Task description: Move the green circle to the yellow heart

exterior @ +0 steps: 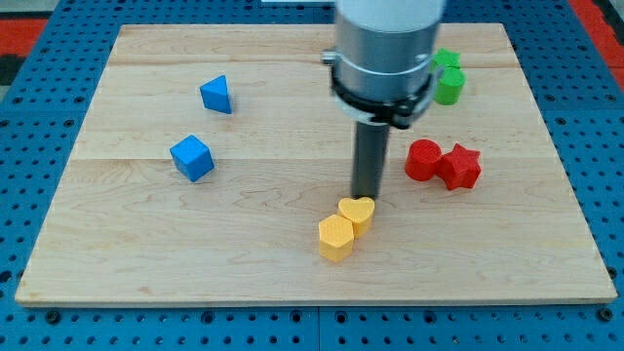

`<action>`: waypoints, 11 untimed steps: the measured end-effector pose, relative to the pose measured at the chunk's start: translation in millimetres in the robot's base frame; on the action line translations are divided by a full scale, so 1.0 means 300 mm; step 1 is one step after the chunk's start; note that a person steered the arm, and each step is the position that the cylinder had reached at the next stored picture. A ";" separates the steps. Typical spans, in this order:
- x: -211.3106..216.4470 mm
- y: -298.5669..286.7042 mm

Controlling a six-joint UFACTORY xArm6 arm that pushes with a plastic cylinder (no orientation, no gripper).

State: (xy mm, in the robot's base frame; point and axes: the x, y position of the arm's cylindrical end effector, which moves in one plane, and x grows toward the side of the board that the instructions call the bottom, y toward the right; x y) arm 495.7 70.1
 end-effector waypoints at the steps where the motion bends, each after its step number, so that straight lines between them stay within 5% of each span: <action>1: -0.030 -0.011; 3: -0.288 -0.036; 5: -0.299 0.462; 6: -0.477 0.577; 7: -0.591 0.522; 11: -0.592 0.010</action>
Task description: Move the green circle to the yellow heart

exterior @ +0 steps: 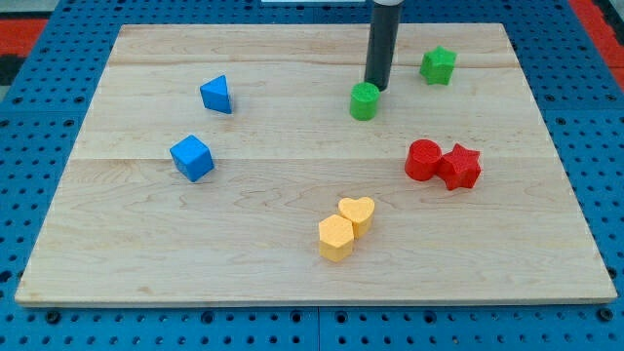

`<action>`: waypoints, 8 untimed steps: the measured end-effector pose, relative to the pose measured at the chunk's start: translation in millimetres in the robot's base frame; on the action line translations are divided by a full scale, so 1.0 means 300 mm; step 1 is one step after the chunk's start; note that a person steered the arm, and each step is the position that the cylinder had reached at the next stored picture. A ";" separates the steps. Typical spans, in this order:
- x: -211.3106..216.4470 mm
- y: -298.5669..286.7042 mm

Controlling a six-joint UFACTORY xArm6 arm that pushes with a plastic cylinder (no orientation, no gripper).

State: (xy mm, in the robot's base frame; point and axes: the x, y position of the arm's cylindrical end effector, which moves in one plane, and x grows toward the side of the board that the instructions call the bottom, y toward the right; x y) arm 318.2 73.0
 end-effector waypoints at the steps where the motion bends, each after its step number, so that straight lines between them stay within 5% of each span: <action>1: 0.002 -0.086; 8: 0.500 -0.023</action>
State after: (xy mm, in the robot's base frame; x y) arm 468.1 66.2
